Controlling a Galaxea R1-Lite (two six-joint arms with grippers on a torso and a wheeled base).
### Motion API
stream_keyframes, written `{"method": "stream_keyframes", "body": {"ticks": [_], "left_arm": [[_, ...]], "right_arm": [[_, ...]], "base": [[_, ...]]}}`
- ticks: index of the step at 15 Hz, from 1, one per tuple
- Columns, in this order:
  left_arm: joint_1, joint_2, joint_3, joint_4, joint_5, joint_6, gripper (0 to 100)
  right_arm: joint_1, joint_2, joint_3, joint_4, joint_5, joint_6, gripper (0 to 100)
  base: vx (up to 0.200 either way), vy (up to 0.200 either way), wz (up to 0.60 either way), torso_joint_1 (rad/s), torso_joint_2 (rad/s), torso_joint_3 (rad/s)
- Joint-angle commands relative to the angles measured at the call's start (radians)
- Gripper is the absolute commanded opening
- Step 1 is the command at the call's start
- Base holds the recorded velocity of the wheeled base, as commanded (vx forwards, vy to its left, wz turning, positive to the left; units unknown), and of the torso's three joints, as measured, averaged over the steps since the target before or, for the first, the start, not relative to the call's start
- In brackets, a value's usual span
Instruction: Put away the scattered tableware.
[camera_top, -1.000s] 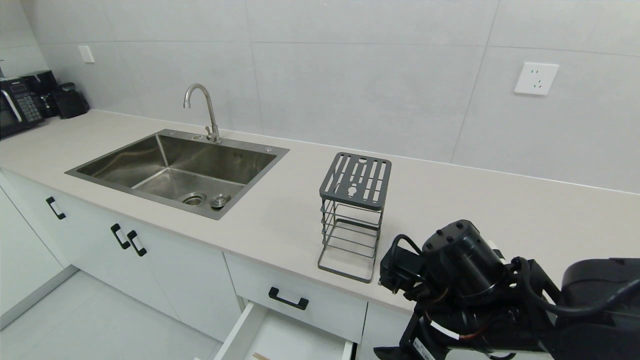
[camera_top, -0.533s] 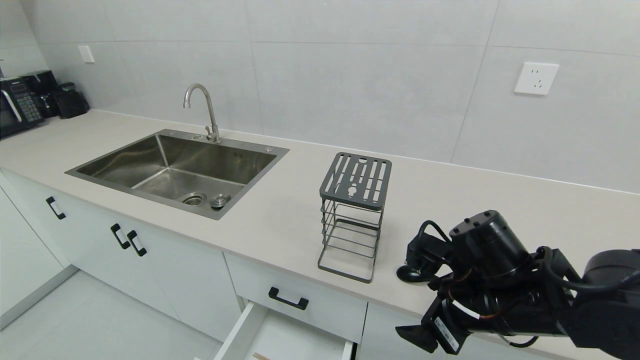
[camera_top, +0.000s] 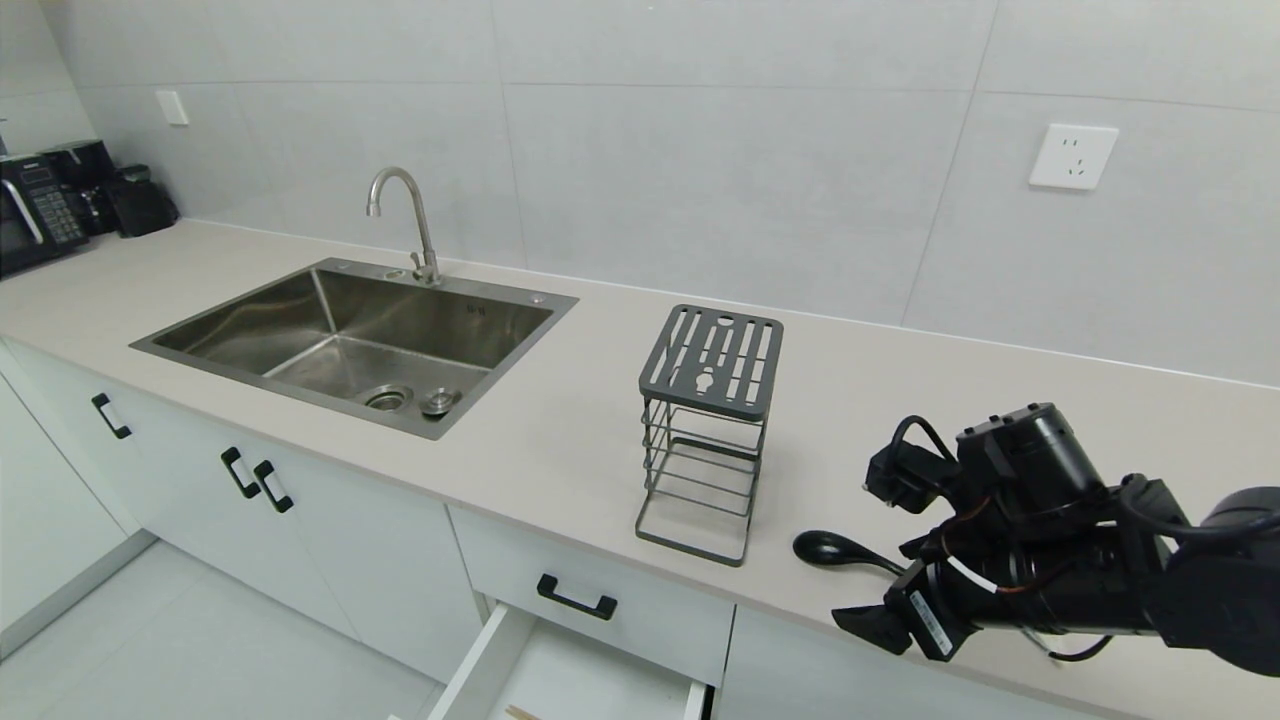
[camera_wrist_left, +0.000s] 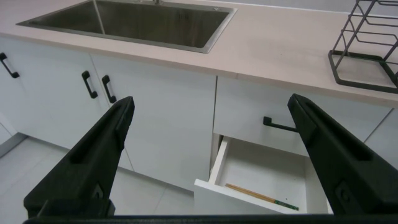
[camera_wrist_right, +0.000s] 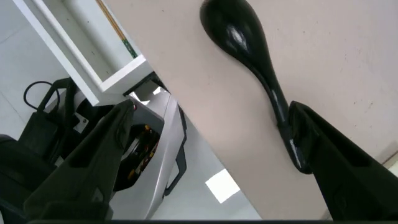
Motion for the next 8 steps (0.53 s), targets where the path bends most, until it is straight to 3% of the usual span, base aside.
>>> {"method": "stream_keyframes", "body": {"ticks": [1,8], "left_arm": [[0.000,0.001,0.000,-0.001,0.000,0.000,100],[0.000,0.001,0.000,0.001,0.000,0.000,100]], "right_arm": [[-0.019,0.025,0.009,-0.002,0.000,0.001,100],[-0.062,0.090,0.009,-0.028,0.000,0.001,100]], "base": [[0.000,0.000,0.00,0.000,0.00,0.000],[0.000,0.000,0.00,0.000,0.00,0.000]]}}
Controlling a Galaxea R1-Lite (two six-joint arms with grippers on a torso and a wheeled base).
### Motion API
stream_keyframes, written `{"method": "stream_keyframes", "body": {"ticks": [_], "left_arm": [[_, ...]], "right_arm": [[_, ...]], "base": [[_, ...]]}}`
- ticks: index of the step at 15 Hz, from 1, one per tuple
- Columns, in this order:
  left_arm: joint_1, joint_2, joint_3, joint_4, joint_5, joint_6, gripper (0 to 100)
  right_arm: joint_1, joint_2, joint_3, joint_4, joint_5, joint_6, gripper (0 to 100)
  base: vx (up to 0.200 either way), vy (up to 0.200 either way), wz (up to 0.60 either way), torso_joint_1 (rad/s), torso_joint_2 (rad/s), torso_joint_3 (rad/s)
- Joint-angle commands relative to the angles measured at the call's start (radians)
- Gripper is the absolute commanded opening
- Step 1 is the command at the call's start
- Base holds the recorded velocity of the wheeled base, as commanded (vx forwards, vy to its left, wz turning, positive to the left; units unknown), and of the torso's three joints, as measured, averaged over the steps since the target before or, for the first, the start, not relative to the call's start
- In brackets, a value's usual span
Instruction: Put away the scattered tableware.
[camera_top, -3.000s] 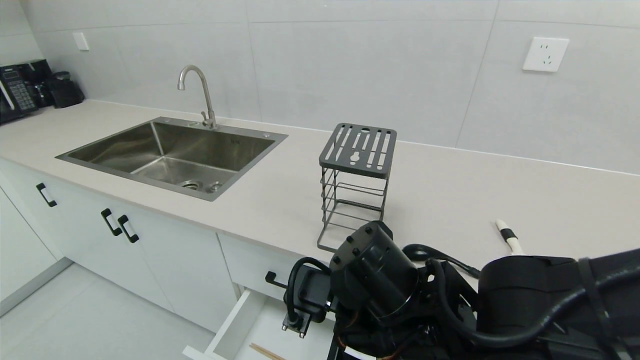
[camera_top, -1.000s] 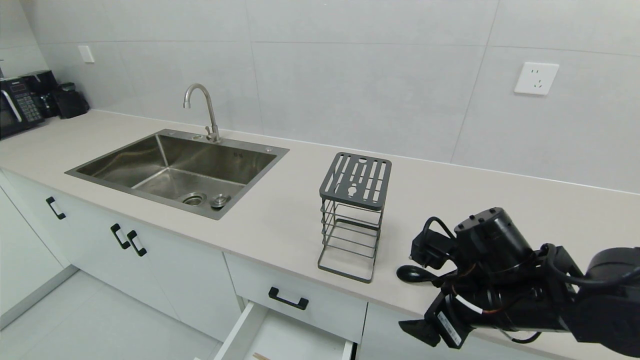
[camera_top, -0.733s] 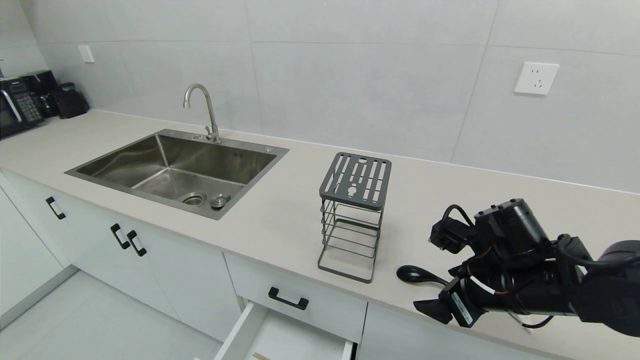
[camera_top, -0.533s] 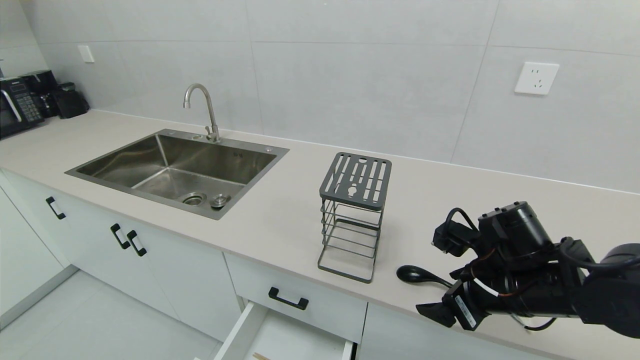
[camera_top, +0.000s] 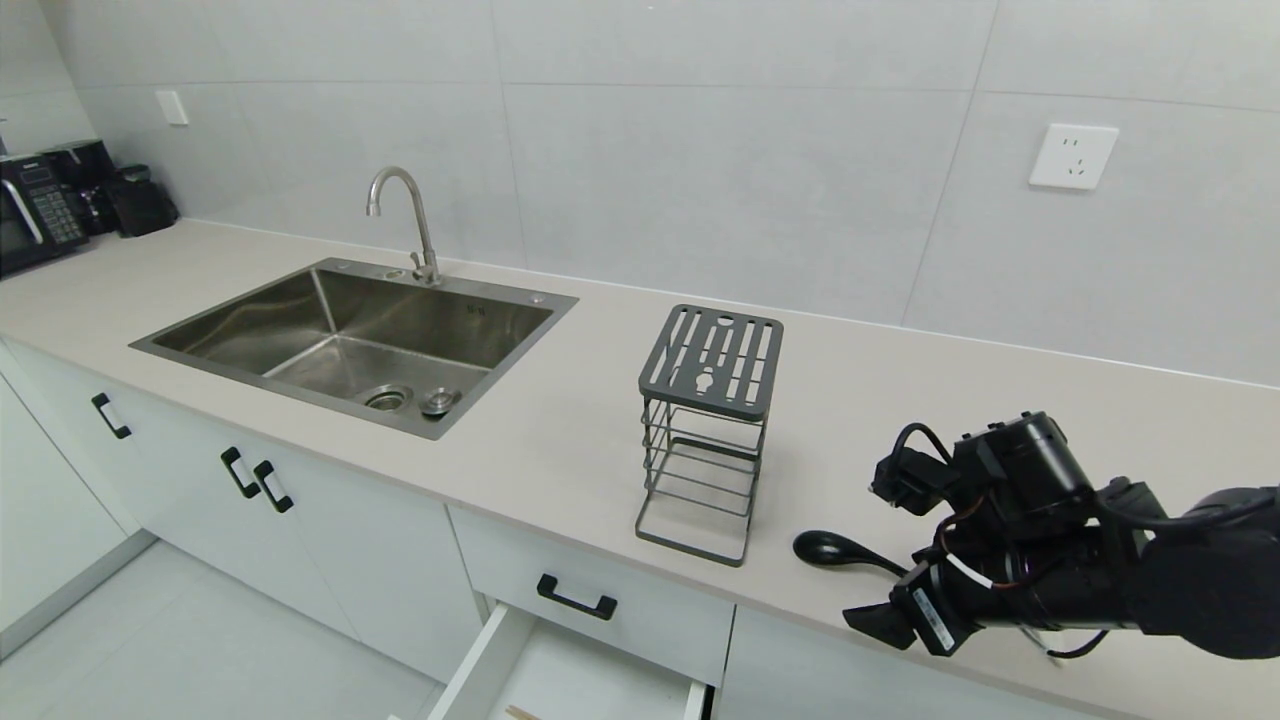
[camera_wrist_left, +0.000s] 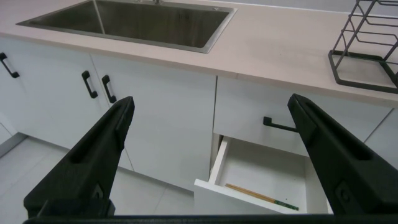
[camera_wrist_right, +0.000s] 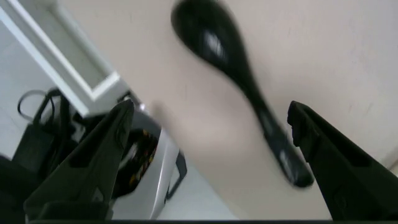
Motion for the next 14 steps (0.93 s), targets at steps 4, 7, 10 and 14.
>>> {"method": "stream_keyframes", "body": {"ticks": [4,7,10,14], "left_arm": [[0.000,0.001,0.000,-0.001,0.000,0.000,100],[0.000,0.001,0.000,0.001,0.000,0.000,100],[0.000,0.001,0.000,0.001,0.000,0.000,100],[0.000,0.001,0.000,0.001,0.000,0.000,100]], "right_arm": [[-0.016,0.092,-0.033,-0.160,0.023,0.006,100],[-0.043,0.109,-0.010,-0.167,0.023,-0.003,100],[-0.053,0.119,-0.005,-0.167,0.021,-0.014,100],[-0.059,0.153,-0.010,-0.168,0.014,-0.012,100]], "base": [[0.000,0.000,0.00,0.000,0.00,0.000],[0.000,0.000,0.00,0.000,0.00,0.000],[0.000,0.000,0.00,0.000,0.00,0.000],[0.000,0.000,0.00,0.000,0.00,0.000]]}}
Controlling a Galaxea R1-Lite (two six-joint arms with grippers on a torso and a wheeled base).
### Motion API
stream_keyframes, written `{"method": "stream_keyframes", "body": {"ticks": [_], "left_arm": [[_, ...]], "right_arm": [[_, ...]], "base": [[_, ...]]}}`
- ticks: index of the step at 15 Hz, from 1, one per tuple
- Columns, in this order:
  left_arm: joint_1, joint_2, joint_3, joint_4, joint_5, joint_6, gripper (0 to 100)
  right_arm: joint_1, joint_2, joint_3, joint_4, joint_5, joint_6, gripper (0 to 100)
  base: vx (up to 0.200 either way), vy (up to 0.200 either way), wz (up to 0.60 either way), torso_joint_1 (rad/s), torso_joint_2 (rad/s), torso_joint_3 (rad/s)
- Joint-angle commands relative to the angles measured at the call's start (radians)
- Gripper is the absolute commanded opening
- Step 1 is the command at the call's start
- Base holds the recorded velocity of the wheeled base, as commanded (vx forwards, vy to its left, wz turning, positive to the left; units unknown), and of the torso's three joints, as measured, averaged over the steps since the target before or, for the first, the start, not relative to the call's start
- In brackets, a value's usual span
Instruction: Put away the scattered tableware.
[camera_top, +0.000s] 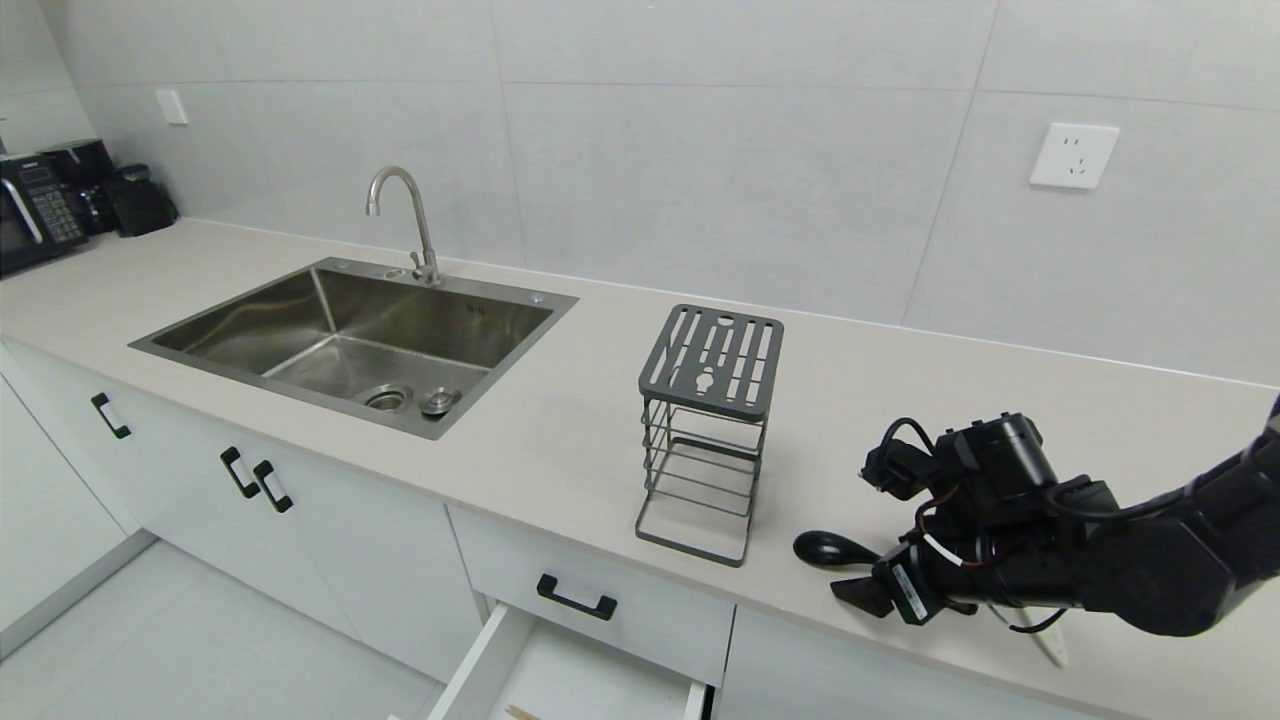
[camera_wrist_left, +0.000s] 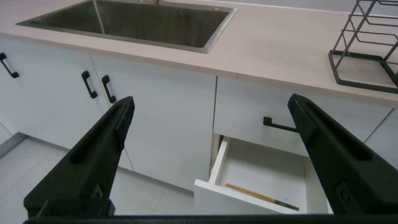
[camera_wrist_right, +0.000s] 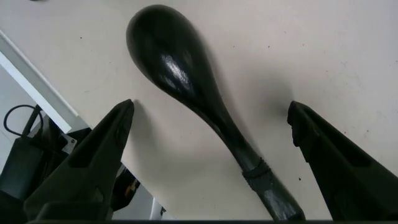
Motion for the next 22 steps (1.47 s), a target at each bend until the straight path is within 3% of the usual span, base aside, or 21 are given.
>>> {"method": "stream_keyframes", "body": {"ticks": [1,9,10,22], "left_arm": [[0.000,0.001,0.000,0.001,0.000,0.000,100],[0.000,0.001,0.000,0.001,0.000,0.000,100],[0.000,0.001,0.000,0.001,0.000,0.000,100],[0.000,0.001,0.000,0.001,0.000,0.000,100]], "right_arm": [[0.000,0.029,-0.003,-0.001,-0.002,0.003,100],[0.002,0.052,-0.011,-0.001,-0.041,0.009,100],[0.003,0.054,-0.011,-0.001,-0.041,0.009,0],[0.034,-0.048,0.004,-0.027,-0.057,0.000,0]], "base": [[0.000,0.000,0.00,0.000,0.00,0.000],[0.000,0.000,0.00,0.000,0.00,0.000],[0.000,0.000,0.00,0.000,0.00,0.000],[0.000,0.000,0.00,0.000,0.00,0.000]]}}
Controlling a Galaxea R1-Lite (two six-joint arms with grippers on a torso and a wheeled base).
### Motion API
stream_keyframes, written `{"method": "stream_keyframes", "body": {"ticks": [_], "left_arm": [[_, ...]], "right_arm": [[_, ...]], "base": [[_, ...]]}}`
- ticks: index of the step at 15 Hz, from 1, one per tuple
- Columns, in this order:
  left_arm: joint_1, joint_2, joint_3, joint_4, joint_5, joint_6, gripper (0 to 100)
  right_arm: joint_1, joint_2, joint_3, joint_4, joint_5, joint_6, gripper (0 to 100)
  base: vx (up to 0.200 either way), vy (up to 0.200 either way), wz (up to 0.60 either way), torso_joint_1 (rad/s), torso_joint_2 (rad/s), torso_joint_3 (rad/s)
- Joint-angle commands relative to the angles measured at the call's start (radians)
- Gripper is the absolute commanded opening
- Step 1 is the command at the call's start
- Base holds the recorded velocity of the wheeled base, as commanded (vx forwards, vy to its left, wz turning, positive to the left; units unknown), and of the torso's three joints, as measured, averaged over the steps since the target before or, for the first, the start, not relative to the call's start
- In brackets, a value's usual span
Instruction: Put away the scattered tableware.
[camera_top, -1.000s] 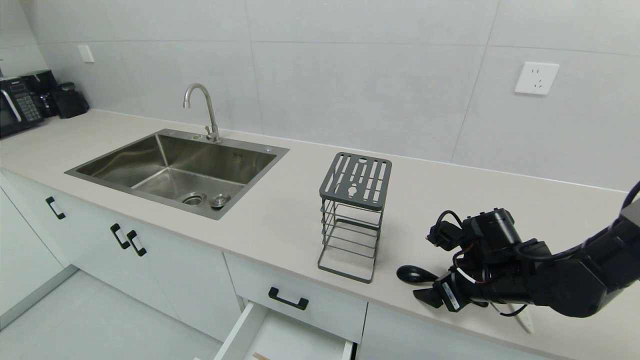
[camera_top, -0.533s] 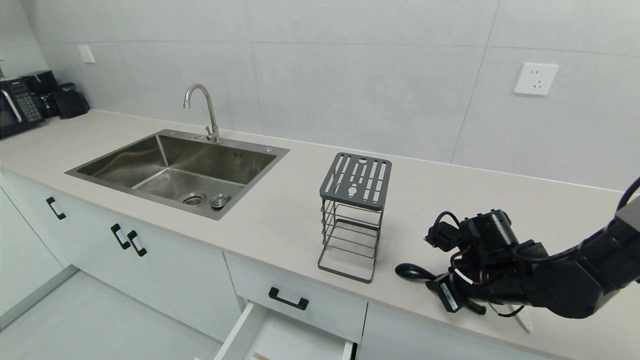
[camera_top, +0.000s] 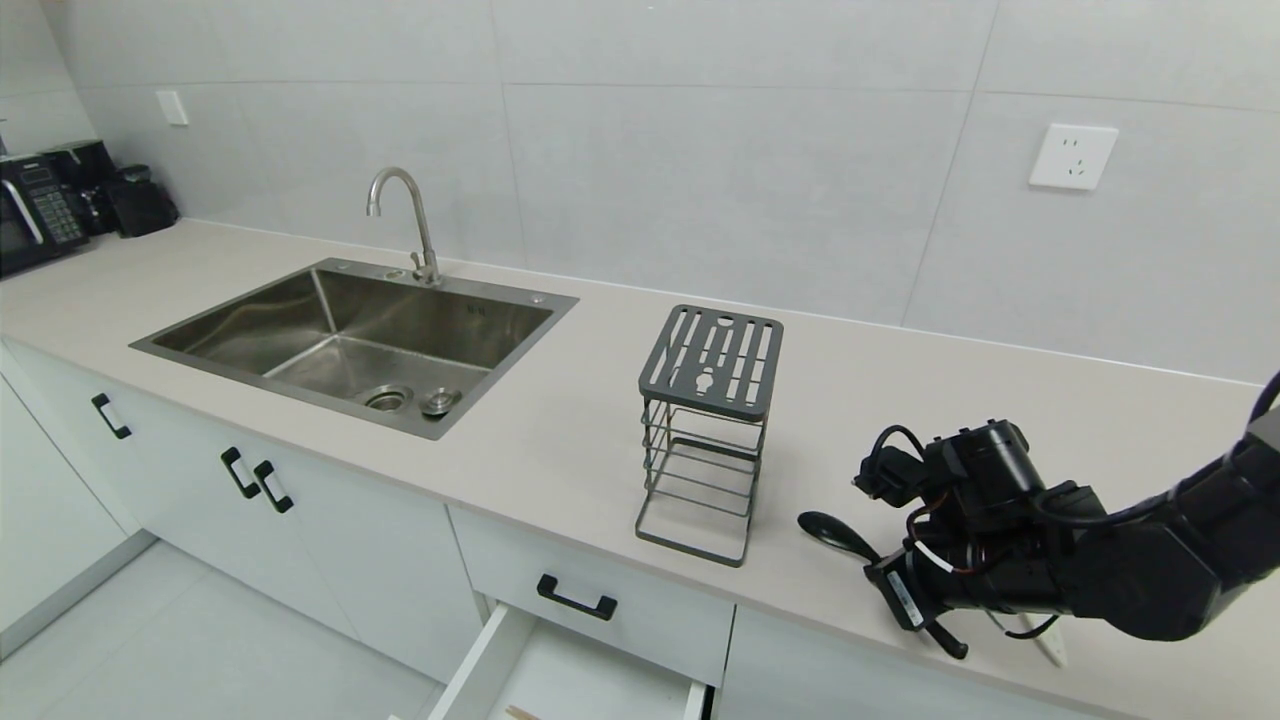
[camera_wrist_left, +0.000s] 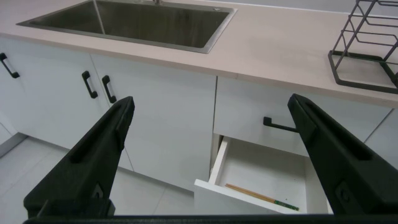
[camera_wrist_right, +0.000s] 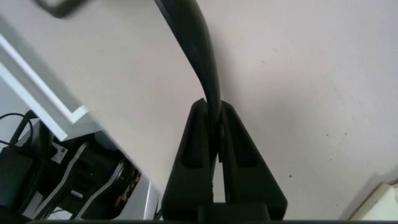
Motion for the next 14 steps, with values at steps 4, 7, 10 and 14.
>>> {"method": "stream_keyframes", "body": {"ticks": [4,7,10,14], "left_arm": [[0.000,0.001,0.000,-0.001,0.000,0.000,100],[0.000,0.001,0.000,-0.001,0.000,0.000,100],[0.000,0.001,0.000,0.001,0.000,0.000,100],[0.000,0.001,0.000,0.001,0.000,0.000,100]], "right_arm": [[0.105,-0.165,0.105,-0.031,0.004,-0.004,0],[0.192,-0.216,0.186,-0.031,0.004,0.004,0],[0.201,-0.236,0.200,-0.031,0.004,0.002,0],[0.356,-0.260,0.189,-0.032,0.002,0.013,0]], "base": [[0.000,0.000,0.00,0.000,0.00,0.000],[0.000,0.000,0.00,0.000,0.00,0.000],[0.000,0.000,0.00,0.000,0.00,0.000],[0.000,0.000,0.00,0.000,0.00,0.000]]}}
